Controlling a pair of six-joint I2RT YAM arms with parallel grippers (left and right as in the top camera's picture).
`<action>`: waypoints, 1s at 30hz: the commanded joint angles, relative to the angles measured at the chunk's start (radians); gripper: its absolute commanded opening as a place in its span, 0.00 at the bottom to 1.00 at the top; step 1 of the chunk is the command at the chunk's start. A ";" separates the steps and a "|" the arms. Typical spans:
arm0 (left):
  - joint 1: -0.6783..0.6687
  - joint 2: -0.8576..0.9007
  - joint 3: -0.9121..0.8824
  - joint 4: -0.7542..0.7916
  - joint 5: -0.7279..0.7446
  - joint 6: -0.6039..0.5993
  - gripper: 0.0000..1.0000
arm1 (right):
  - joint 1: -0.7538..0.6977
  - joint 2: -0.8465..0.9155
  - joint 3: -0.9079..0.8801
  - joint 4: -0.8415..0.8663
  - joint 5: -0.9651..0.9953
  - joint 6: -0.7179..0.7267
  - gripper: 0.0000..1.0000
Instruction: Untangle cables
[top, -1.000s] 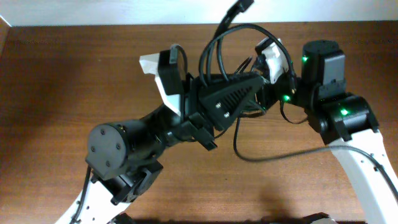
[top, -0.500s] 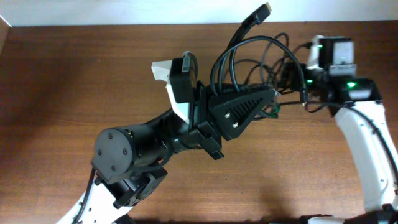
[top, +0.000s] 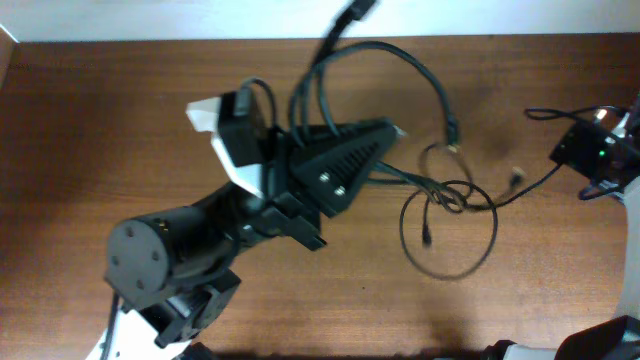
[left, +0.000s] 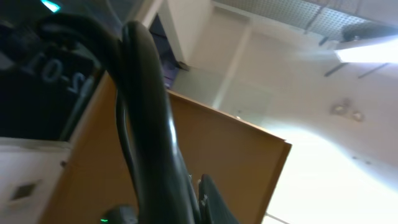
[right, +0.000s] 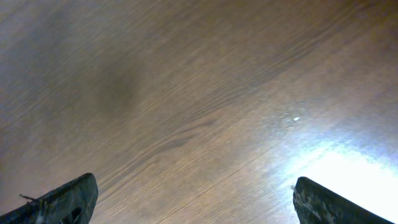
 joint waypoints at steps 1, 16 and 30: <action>0.057 -0.030 0.024 -0.013 -0.004 0.024 0.00 | -0.043 0.011 0.013 -0.003 -0.009 0.008 0.99; 0.135 -0.018 0.024 -0.198 -0.002 0.025 0.00 | -0.048 0.009 0.013 -0.188 -1.019 -0.766 0.99; 0.135 0.177 0.024 -0.373 0.003 0.024 0.07 | -0.047 -0.055 0.013 -0.538 -1.099 -1.074 0.99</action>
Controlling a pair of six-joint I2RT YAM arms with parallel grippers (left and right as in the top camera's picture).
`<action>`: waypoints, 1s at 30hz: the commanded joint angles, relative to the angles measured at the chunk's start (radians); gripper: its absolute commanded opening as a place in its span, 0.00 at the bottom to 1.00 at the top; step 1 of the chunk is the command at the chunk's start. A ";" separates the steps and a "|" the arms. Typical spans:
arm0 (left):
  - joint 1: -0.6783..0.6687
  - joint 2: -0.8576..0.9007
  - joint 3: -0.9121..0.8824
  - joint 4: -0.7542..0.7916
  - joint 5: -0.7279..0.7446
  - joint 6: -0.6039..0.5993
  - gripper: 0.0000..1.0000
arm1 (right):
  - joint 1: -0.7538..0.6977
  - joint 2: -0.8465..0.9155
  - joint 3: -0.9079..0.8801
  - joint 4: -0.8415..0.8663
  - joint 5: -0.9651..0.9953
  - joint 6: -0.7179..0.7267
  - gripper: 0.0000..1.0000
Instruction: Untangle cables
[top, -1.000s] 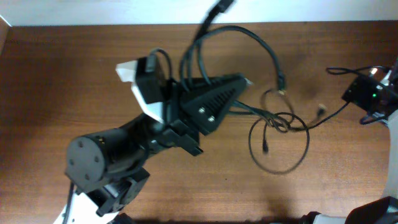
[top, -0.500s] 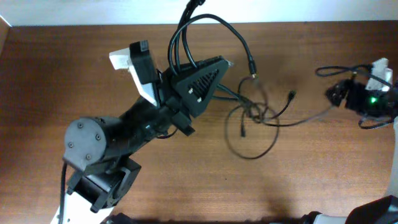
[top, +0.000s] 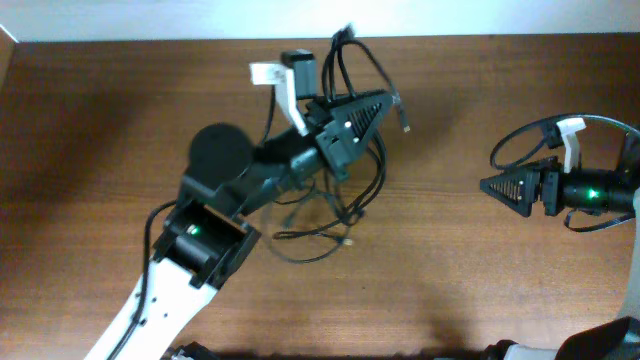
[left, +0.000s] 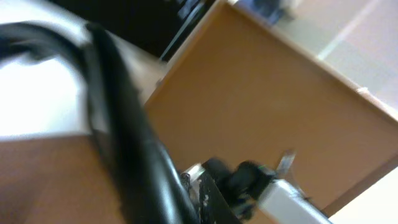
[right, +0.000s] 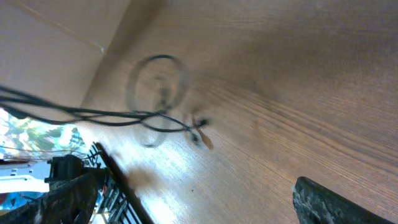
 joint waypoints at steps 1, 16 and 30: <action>0.005 0.063 0.022 -0.044 0.003 0.017 0.05 | -0.003 -0.066 0.012 -0.012 -0.037 -0.040 0.99; 0.005 0.135 0.022 0.231 0.452 0.203 0.00 | -0.003 -0.230 0.012 -0.037 0.090 -0.022 0.99; -0.073 0.135 0.022 0.673 0.638 0.098 0.00 | -0.003 -0.193 0.012 0.048 0.095 -0.038 0.99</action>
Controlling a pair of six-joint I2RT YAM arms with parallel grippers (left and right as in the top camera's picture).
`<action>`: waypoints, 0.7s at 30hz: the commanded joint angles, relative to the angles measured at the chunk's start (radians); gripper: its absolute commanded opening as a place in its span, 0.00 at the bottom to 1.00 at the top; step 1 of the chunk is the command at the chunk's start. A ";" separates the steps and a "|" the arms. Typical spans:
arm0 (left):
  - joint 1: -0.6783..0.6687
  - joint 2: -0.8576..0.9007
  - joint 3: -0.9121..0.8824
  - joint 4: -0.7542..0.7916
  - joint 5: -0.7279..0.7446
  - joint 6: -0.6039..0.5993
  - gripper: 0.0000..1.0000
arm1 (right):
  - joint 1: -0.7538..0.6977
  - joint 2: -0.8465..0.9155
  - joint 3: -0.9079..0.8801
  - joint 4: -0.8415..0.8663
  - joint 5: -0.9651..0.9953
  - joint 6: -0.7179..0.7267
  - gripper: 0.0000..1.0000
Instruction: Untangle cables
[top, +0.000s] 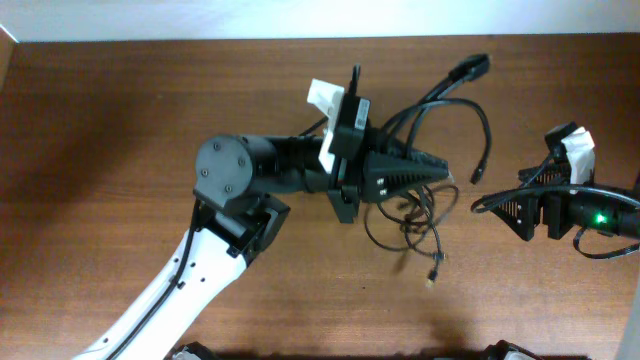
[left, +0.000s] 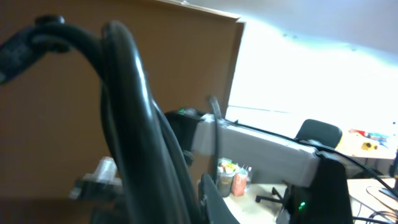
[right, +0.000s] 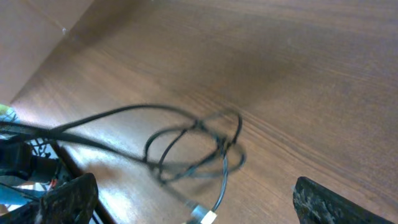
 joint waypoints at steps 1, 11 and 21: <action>-0.033 -0.011 0.018 0.102 -0.006 -0.014 0.00 | -0.003 0.037 0.013 0.006 0.002 -0.022 0.99; -0.034 -0.011 0.022 0.269 -0.121 -0.029 0.00 | 0.217 0.094 0.011 0.014 0.091 -0.065 0.99; -0.034 -0.011 0.055 0.348 -0.125 -0.144 0.00 | 0.333 0.097 0.011 0.087 0.155 -0.057 0.99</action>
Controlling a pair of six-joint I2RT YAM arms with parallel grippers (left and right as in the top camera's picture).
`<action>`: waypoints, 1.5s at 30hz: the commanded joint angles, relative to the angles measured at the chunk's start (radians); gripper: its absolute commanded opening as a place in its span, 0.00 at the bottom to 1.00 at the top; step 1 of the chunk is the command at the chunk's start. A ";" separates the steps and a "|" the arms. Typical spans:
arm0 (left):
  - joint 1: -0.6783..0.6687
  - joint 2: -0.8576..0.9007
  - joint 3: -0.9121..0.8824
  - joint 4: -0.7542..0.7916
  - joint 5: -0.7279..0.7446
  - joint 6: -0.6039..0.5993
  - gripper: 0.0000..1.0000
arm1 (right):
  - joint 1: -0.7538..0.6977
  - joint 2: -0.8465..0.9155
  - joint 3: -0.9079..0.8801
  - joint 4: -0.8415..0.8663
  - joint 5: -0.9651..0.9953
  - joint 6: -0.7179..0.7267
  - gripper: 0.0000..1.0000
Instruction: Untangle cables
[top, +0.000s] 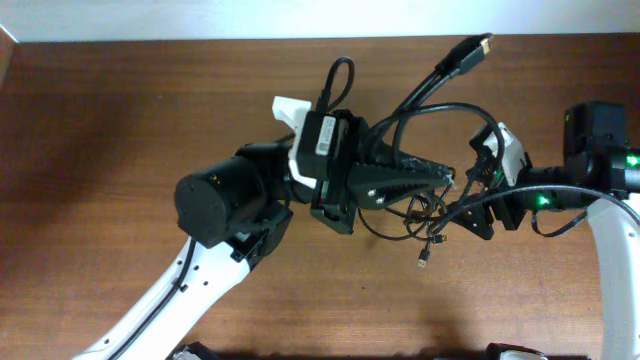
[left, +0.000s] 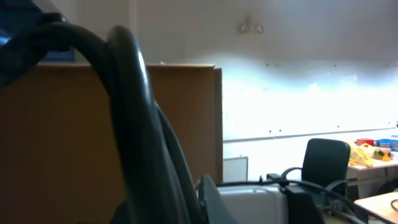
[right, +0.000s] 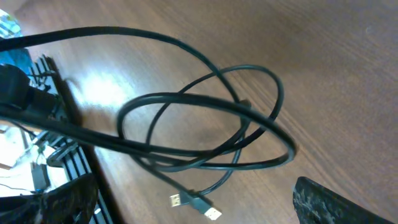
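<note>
A tangle of black cables hangs over the middle of the brown table. My left gripper points right and is shut on the thick strands of the bundle. One plug sticks out toward the back edge, and a small plug dangles in front. My right gripper points left, open, at the loops' right side. In the right wrist view the loops and two USB plugs lie ahead of the open right gripper, untouched by its fingers.
The left arm's big joint and white link reach in from the front left. The right arm comes in from the right edge. A pale wall strip runs behind the table's back edge.
My right gripper has moved left and now sits against the right side of the hanging loops, still open. The left gripper holds the bundle in nearly the same place, with the loops shifted.
First my left gripper held the bundle mid-table, loops lying to its right, the right arm at the far right edge. Then the left held it near the back edge while the right gripper faced left, open. Later the bundle was held toward the right gripper, which now reaches it.
</note>
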 joint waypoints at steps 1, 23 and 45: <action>0.000 -0.013 0.049 0.055 -0.037 -0.076 0.00 | 0.022 0.007 0.011 0.030 0.016 -0.004 0.99; -0.072 -0.013 0.049 0.059 -0.130 -0.097 0.00 | 0.022 0.169 0.010 0.148 0.042 0.115 0.99; -0.122 -0.013 0.049 0.110 -0.169 -0.097 0.00 | 0.131 0.349 0.010 0.417 0.261 0.476 0.99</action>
